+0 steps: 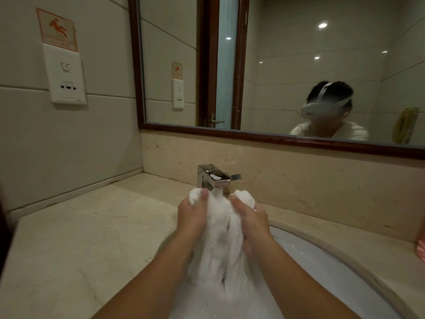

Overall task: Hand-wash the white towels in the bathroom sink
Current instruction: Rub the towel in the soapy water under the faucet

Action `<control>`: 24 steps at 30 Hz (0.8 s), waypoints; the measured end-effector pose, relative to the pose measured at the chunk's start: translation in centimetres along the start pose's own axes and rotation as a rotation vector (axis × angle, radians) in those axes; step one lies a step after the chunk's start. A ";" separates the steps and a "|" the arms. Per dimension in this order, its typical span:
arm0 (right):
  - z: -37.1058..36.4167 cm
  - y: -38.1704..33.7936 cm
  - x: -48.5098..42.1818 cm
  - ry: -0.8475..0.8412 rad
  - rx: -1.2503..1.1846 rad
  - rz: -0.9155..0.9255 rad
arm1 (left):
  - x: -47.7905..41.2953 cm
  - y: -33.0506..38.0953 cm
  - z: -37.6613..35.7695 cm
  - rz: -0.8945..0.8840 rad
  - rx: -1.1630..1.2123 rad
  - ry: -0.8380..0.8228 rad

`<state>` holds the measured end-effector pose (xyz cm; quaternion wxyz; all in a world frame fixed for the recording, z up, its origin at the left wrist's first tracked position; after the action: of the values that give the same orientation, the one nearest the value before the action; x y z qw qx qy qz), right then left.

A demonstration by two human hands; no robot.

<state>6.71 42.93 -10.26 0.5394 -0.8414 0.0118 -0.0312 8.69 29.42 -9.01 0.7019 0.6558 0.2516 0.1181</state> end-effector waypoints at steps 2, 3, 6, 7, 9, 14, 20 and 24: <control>-0.2 0.1 0.6 -0.119 0.113 -0.065 | -0.1 -0.4 -0.2 0.154 0.123 -0.101; -0.3 0.0 1.0 -0.135 0.176 -0.060 | -0.2 -0.6 -0.4 0.206 0.189 -0.152; -0.1 -0.3 1.0 -0.042 0.294 0.030 | 0.2 -0.3 -0.4 0.332 0.361 -0.325; 0.0 -0.5 0.9 0.009 0.301 0.054 | 0.3 -0.3 -0.2 0.342 0.386 -0.410; 0.2 -0.9 0.6 0.135 0.170 0.046 | 0.4 -0.4 -0.2 0.312 0.319 -0.467; 1.1 -2.2 0.2 0.214 -0.091 0.047 | 1.1 -0.5 -1.0 -0.027 -0.348 -0.252; 0.9 -1.6 0.6 -0.063 0.127 0.033 | 1.2 0.1 -0.9 0.247 0.268 -0.289; 0.5 -0.8 0.8 -0.165 0.290 0.022 | 0.9 0.2 -0.3 0.304 0.451 -0.380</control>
<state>7.55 43.65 -9.72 0.6544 -0.7544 -0.0278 0.0423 9.31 30.15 -9.02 0.5479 0.8349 0.0355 0.0385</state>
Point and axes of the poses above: each hand's wrist, its own x-axis away from the middle knuckle, its own z-axis out of the back of the hand, y = z × x, the point moved 1 cm from there along -x, towards the middle knuckle, and after that the axes turned 1 degree about -x, right-handed, at the moved point
